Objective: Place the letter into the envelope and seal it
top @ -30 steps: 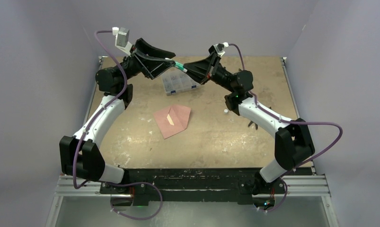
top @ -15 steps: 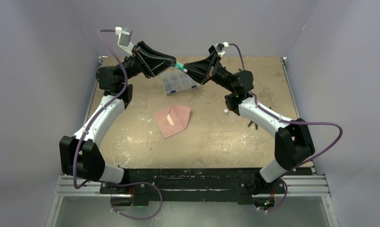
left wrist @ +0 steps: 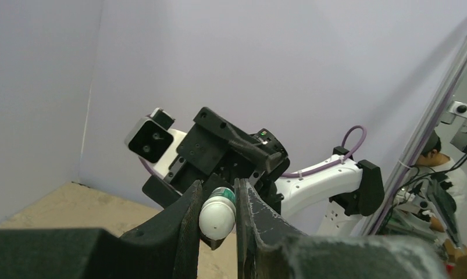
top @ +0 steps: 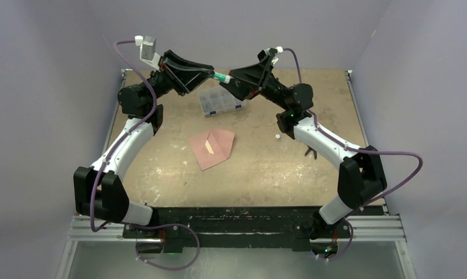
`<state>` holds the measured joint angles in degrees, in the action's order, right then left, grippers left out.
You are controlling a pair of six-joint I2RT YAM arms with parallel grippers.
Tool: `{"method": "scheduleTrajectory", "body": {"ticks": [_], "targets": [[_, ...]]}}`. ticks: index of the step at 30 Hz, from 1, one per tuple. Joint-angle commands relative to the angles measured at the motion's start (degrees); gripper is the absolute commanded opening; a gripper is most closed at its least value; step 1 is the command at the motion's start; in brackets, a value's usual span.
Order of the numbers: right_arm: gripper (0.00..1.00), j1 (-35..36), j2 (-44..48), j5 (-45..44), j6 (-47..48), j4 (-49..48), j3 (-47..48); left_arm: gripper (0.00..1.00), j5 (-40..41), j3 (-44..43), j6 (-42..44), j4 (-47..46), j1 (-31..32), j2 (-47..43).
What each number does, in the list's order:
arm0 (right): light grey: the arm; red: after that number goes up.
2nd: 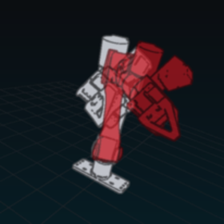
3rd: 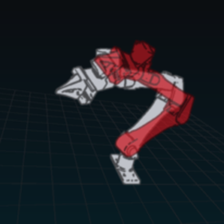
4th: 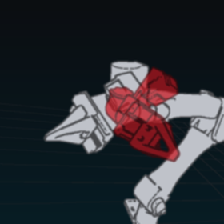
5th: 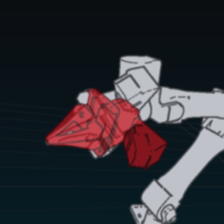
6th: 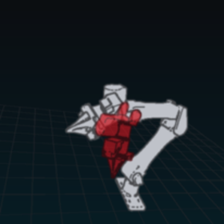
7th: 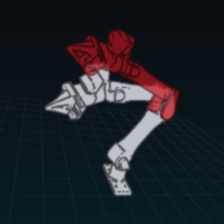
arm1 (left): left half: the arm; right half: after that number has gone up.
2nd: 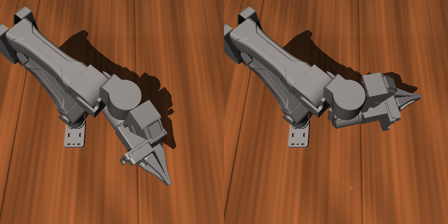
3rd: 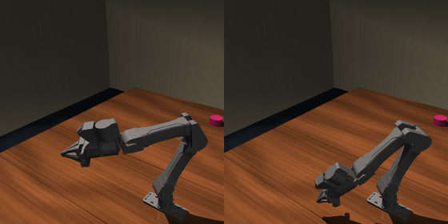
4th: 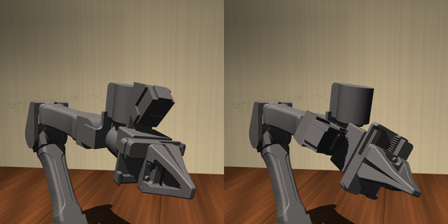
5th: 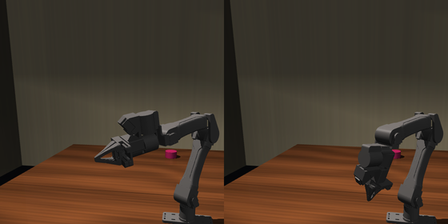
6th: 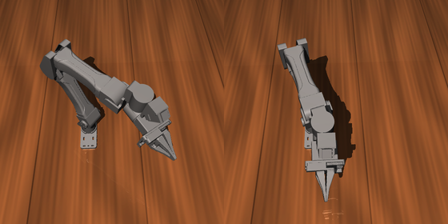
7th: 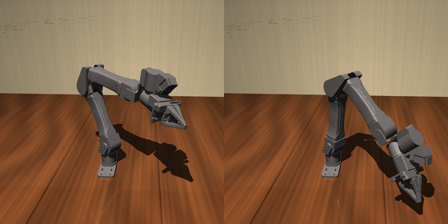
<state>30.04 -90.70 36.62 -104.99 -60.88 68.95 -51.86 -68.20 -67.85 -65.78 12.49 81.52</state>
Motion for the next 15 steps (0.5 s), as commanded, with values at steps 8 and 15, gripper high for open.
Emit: {"method": "scheduleTrajectory", "body": {"ticks": [8,15], "targets": [[0.67,1.82,-3.09,-1.55,1.78,0.85,8.27,0.00,14.15,6.20,20.78,6.98,5.74,-5.04],[0.53,1.86,-3.78,-1.28,2.21,2.11,8.21,0.00,14.07,7.30,23.11,8.43,6.40,-5.95]]}}
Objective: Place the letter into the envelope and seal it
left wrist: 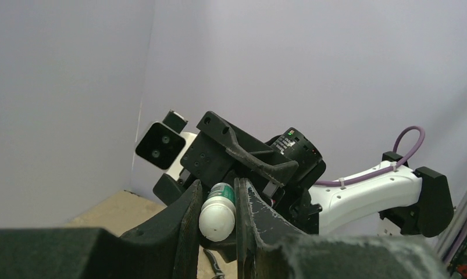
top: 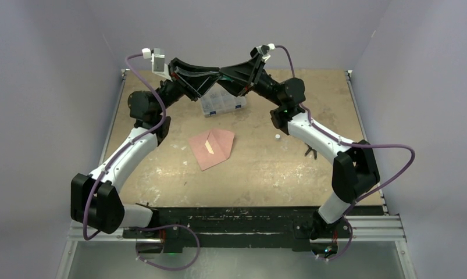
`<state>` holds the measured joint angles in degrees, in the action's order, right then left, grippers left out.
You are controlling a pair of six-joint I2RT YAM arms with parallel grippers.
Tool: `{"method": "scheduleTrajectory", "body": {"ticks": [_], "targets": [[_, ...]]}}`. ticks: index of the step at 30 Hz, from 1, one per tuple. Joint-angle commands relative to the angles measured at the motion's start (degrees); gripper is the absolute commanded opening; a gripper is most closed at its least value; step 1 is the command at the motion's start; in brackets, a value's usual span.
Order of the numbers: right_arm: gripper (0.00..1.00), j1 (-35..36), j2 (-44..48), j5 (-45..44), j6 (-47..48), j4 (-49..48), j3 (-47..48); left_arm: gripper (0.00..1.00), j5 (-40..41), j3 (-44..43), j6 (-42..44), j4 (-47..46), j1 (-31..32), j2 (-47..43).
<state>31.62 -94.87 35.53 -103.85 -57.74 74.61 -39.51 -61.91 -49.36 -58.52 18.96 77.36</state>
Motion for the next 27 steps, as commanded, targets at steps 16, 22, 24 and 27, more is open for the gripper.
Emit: {"method": "scheduleTrajectory", "body": {"ticks": [16,22,24,27], "targets": [[0.32,0.27,0.83,-0.45,-0.58,-3.11,1.10,0.00,3.68,2.90,10.62,4.94,-0.06,-4.37],[0.45,0.29,1.21,-0.98,-1.43,-4.71,0.01,0.00,4.67,3.81,11.65,5.13,-0.06,-5.69],[0.50,0.29,1.58,-1.20,-1.53,-4.84,-0.84,0.00,4.97,3.76,11.73,4.98,-0.06,-5.97],[0.56,0.29,2.19,-1.60,-1.61,-5.08,-2.30,0.00,5.28,3.77,11.19,4.39,-0.06,-6.11]]}}
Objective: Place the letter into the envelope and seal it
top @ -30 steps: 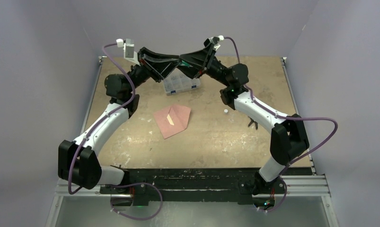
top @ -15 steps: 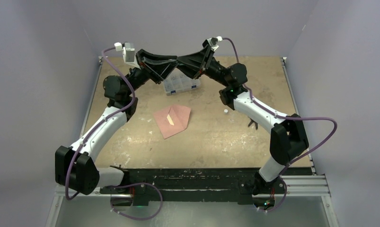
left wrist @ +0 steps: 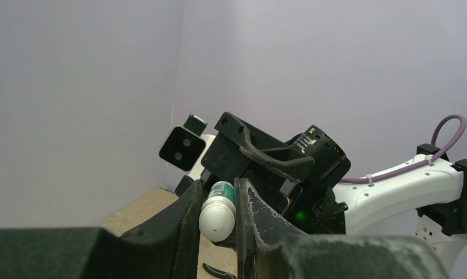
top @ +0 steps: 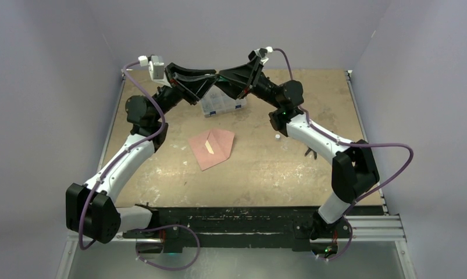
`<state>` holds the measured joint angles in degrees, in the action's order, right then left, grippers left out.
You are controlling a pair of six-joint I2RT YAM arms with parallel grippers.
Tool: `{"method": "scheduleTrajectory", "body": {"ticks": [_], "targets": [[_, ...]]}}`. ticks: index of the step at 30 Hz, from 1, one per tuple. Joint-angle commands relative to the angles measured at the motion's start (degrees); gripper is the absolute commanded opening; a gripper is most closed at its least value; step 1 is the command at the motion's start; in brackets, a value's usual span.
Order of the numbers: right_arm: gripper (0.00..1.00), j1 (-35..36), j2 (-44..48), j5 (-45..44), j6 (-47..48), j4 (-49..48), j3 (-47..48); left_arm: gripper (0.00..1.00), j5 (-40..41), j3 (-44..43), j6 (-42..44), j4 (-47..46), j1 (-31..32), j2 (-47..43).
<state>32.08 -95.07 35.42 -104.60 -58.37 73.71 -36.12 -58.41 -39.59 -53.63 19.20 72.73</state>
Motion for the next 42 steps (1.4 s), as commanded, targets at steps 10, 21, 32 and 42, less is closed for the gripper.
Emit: {"method": "scheduleTrajectory", "body": {"ticks": [10,21,32,42], "targets": [[0.34,-0.17,1.84,-2.15,-2.96,-7.32,-2.85,0.00,0.86,0.62,-1.08,-4.03,-0.35,-1.51],[0.44,-0.17,1.39,-1.69,-3.87,-7.35,-2.33,0.00,-1.76,0.94,-3.61,-7.94,-0.39,-0.57],[0.32,-0.17,0.42,-0.79,-3.15,-8.76,-0.42,0.00,-0.37,0.42,-1.69,-5.11,-0.39,-0.06],[0.29,0.15,-1.22,2.05,-2.48,-9.17,3.44,0.00,0.64,-0.31,-1.79,-4.57,-0.30,1.24]]}}
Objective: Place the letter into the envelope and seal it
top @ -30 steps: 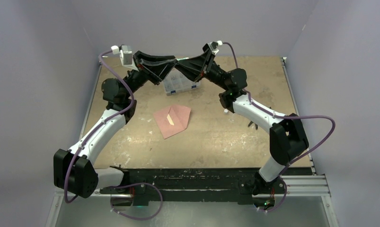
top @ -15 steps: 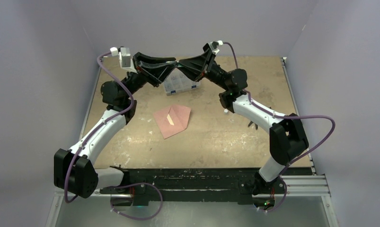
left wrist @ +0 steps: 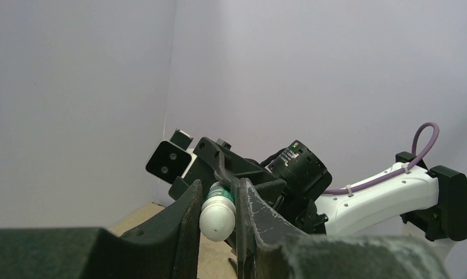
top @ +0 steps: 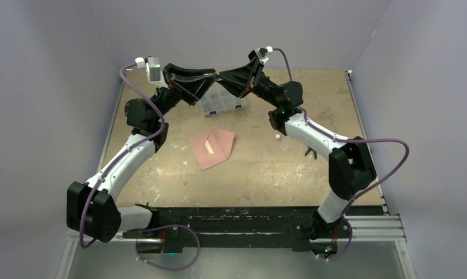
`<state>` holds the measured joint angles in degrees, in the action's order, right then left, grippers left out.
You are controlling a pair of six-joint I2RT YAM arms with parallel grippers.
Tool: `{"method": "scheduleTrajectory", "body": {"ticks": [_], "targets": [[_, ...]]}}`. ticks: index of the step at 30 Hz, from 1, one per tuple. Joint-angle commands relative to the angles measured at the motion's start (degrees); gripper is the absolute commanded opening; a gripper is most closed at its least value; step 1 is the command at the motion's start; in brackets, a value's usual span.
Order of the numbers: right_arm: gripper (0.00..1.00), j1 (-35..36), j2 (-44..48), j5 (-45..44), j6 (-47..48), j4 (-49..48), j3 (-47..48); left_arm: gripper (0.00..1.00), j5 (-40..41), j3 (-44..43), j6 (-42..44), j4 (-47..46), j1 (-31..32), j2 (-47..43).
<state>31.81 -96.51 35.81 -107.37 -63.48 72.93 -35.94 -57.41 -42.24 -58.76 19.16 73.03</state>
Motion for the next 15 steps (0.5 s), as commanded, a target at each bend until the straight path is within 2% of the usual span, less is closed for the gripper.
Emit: {"method": "scheduleTrajectory", "body": {"ticks": [1,5,7,10,11,13,15], "targets": [[0.24,0.40,0.11,1.75,0.20,-3.96,4.54,0.00,0.48,-1.43,0.69,0.31,-0.26,1.04],[0.05,0.43,-0.14,1.45,0.21,-3.19,4.34,0.00,0.39,-1.70,0.25,0.14,-0.26,1.17],[0.00,0.41,-0.08,1.15,0.34,-2.65,3.79,0.15,0.65,-1.76,0.46,1.00,-0.26,0.72],[0.00,0.44,0.30,1.24,2.07,0.02,3.16,0.54,2.55,-1.68,2.01,5.15,-0.34,-0.93],[0.00,0.40,0.54,1.44,3.01,1.27,2.90,0.63,3.06,-1.74,2.55,7.15,-0.35,-1.45],[0.00,0.36,1.25,1.58,6.01,5.12,2.33,0.77,3.40,-2.19,3.25,10.60,-0.86,-2.40],[0.00,0.11,2.10,1.50,8.66,8.53,1.70,0.84,3.41,-2.95,3.77,14.55,-1.56,-3.18]]}}
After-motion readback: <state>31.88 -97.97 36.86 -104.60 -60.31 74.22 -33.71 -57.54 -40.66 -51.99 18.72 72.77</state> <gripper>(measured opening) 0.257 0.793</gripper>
